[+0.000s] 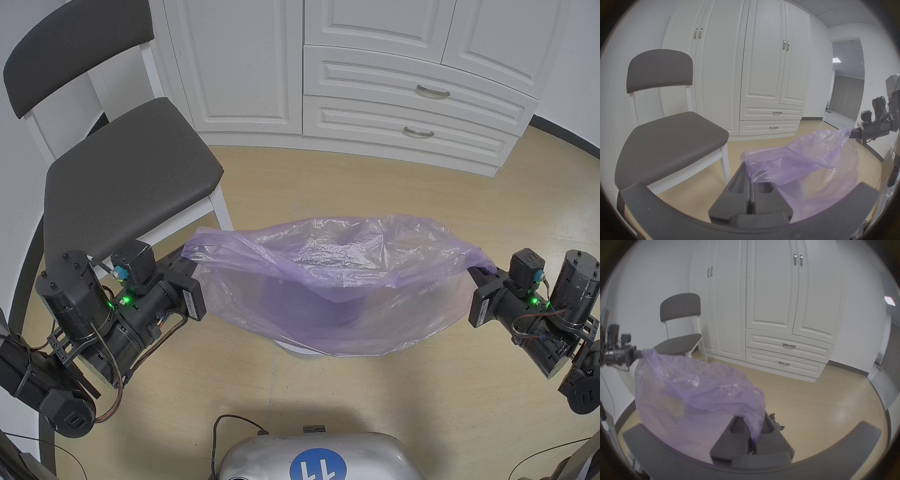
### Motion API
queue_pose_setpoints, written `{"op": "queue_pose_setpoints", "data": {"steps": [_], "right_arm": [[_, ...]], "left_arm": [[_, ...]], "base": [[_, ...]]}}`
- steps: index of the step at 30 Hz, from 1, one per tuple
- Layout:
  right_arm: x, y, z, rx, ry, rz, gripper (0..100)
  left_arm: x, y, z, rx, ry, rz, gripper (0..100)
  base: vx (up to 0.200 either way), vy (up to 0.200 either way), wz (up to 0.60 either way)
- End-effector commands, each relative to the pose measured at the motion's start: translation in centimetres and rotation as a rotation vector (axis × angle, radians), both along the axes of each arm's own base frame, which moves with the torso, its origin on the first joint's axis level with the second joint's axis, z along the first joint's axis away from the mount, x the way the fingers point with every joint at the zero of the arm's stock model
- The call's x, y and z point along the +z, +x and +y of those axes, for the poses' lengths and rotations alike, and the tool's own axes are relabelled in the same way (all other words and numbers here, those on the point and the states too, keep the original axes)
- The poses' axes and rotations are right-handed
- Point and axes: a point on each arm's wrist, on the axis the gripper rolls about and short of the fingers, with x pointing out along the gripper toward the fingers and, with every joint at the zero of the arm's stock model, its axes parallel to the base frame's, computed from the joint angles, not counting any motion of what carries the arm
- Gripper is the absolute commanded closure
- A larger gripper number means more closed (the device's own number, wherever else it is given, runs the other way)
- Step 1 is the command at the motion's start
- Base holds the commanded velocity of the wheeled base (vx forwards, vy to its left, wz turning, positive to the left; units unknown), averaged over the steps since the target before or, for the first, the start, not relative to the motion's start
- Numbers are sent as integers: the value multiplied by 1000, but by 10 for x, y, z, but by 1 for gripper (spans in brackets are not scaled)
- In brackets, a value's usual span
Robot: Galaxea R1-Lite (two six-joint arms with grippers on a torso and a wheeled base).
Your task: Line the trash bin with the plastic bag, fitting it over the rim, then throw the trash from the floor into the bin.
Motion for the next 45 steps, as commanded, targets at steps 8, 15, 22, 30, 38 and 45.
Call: {"op": "queue_pose_setpoints", "data": {"steps": [8,15,22,30,38,45], "right_arm": [[-15,-7,-17,-40,-113,44,100],[-21,-11,-24,-29,-163,60,100],[-26,-15,-31,-4,-210,75,100],[-30,-16,-36,0,-237,89,100],[-35,-15,-39,-10,-265,107,100],[-37,-13,-44,-8,-279,116,100]], "left_arm": [[6,2,13,48,7,-27,100],[5,3,15,50,7,-31,100],[5,4,19,58,19,-38,100],[6,6,23,72,17,-43,100],[5,10,25,83,20,-42,100],[3,13,30,84,24,-36,100]], "base": [[0,0,0],[0,0,0],[0,0,0],[0,0,0],[0,0,0],[0,0,0]]}}
